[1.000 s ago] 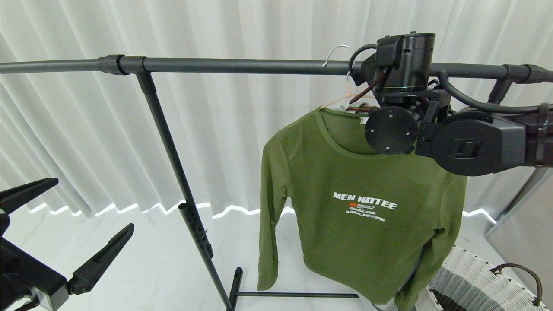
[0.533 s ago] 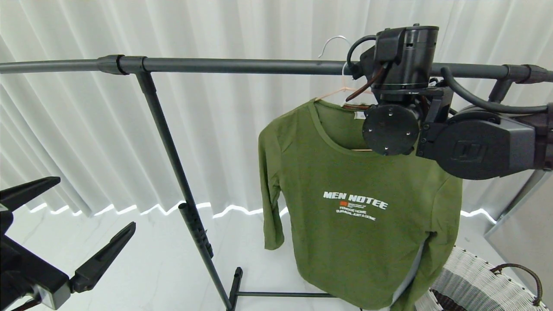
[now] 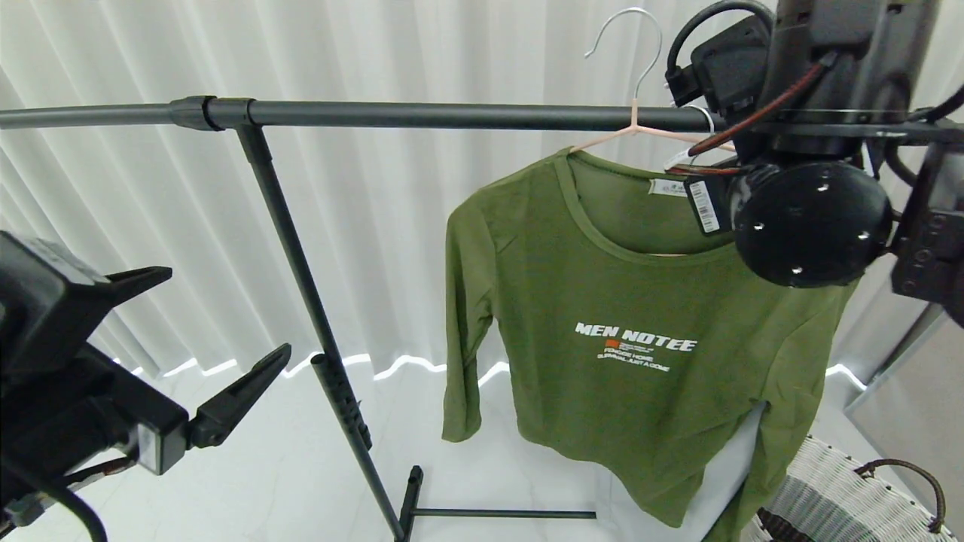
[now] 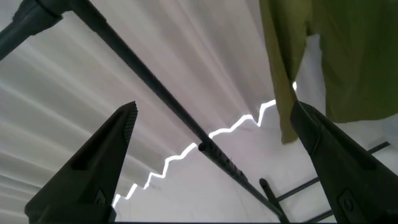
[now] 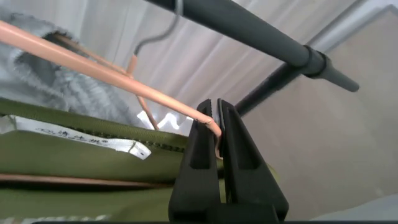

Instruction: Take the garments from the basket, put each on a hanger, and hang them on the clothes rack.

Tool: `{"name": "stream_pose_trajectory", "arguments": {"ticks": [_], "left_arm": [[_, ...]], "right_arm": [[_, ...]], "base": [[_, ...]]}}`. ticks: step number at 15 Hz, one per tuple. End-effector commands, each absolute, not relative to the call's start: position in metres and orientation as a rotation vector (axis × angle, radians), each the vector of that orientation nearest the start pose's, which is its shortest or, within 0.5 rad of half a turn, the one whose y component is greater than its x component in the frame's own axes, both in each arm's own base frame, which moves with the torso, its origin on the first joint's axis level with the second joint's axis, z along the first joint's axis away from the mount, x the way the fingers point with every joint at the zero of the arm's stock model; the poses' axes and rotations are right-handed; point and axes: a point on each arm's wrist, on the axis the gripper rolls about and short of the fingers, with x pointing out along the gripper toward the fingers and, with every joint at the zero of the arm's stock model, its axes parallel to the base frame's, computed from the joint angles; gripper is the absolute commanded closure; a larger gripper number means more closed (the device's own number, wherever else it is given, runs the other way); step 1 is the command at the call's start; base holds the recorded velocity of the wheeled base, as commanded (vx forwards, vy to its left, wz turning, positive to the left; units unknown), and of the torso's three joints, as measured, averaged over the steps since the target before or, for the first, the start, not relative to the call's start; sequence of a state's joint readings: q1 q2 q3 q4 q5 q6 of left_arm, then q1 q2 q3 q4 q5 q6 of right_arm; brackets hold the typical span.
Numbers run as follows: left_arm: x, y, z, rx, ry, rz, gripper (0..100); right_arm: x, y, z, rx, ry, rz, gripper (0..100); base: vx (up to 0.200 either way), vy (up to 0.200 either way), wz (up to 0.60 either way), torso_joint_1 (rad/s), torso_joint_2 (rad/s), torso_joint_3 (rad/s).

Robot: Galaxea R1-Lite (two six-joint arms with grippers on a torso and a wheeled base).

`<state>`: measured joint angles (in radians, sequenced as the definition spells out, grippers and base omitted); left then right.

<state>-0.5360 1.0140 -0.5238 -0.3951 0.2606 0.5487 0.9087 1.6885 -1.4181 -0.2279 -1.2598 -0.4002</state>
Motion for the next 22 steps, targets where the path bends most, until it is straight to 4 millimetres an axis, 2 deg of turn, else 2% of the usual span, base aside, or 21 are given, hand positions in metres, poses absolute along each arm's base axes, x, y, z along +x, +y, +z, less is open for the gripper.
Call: {"name": "stream_pose_trajectory", "arguments": {"ticks": [1, 2, 5, 7, 10, 12, 17, 22], "left_arm": [[0.133, -0.073, 0.231, 0.579, 0.044, -0.303, 0], [0.135, -0.074, 0.232, 0.578, 0.043, -0.303, 0], [0.142, -0.089, 0.239, 0.551, 0.031, -0.360, 0], [0.143, -0.093, 0.241, 0.547, 0.024, -0.374, 0], [0.158, -0.105, 0.250, 0.510, 0.022, -0.379, 0], [0.166, -0.111, 0.251, 0.484, 0.037, -0.374, 0], [0.180, -0.103, 0.254, 0.473, 0.053, -0.301, 0], [0.190, -0.090, 0.256, 0.470, 0.070, -0.224, 0]], "right_arm": [[0.185, 0.219, 0.331, -0.389, 0.062, -0.293, 100], [0.183, 0.219, 0.331, -0.383, 0.059, -0.281, 100], [0.168, 0.211, 0.330, -0.346, 0.021, -0.073, 100], [0.164, 0.205, 0.329, -0.347, 0.013, -0.018, 100], [0.147, 0.193, 0.327, -0.339, -0.022, 0.198, 100], [0.143, 0.190, 0.324, -0.332, -0.026, 0.250, 100], [0.137, 0.189, 0.327, -0.291, -0.047, 0.387, 100], [0.120, 0.197, 0.322, -0.240, -0.040, 0.517, 100]], "base": [[0.000, 0.000, 0.00, 0.000, 0.00, 0.000], [0.000, 0.000, 0.00, 0.000, 0.00, 0.000], [0.000, 0.000, 0.00, 0.000, 0.00, 0.000], [0.000, 0.000, 0.00, 0.000, 0.00, 0.000], [0.000, 0.000, 0.00, 0.000, 0.00, 0.000], [0.000, 0.000, 0.00, 0.000, 0.00, 0.000], [0.000, 0.000, 0.00, 0.000, 0.00, 0.000], [0.000, 0.000, 0.00, 0.000, 0.00, 0.000]]}}
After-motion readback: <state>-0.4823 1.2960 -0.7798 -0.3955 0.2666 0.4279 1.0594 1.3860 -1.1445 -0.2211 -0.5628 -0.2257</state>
